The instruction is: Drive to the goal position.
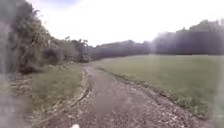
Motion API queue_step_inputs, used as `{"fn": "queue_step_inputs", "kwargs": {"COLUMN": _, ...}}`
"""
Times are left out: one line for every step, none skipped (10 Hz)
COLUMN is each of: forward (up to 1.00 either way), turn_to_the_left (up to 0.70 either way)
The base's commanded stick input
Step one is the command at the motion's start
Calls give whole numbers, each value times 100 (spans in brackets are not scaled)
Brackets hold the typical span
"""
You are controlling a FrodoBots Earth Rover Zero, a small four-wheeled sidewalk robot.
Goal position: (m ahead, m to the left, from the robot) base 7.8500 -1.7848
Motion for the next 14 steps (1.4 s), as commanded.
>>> {"fn": "queue_step_inputs", "kwargs": {"forward": 85, "turn_to_the_left": 0}}
{"fn": "queue_step_inputs", "kwargs": {"forward": 85, "turn_to_the_left": 0}}
{"fn": "queue_step_inputs", "kwargs": {"forward": 85, "turn_to_the_left": 0}}
{"fn": "queue_step_inputs", "kwargs": {"forward": 85, "turn_to_the_left": 0}}
{"fn": "queue_step_inputs", "kwargs": {"forward": 85, "turn_to_the_left": 11}}
{"fn": "queue_step_inputs", "kwargs": {"forward": 85, "turn_to_the_left": 30}}
{"fn": "queue_step_inputs", "kwargs": {"forward": 85, "turn_to_the_left": 31}}
{"fn": "queue_step_inputs", "kwargs": {"forward": 85, "turn_to_the_left": 24}}
{"fn": "queue_step_inputs", "kwargs": {"forward": 85, "turn_to_the_left": 6}}
{"fn": "queue_step_inputs", "kwargs": {"forward": 85, "turn_to_the_left": 0}}
{"fn": "queue_step_inputs", "kwargs": {"forward": 85, "turn_to_the_left": 0}}
{"fn": "queue_step_inputs", "kwargs": {"forward": 85, "turn_to_the_left": 0}}
{"fn": "queue_step_inputs", "kwargs": {"forward": 85, "turn_to_the_left": 0}}
{"fn": "queue_step_inputs", "kwargs": {"forward": 85, "turn_to_the_left": 0}}
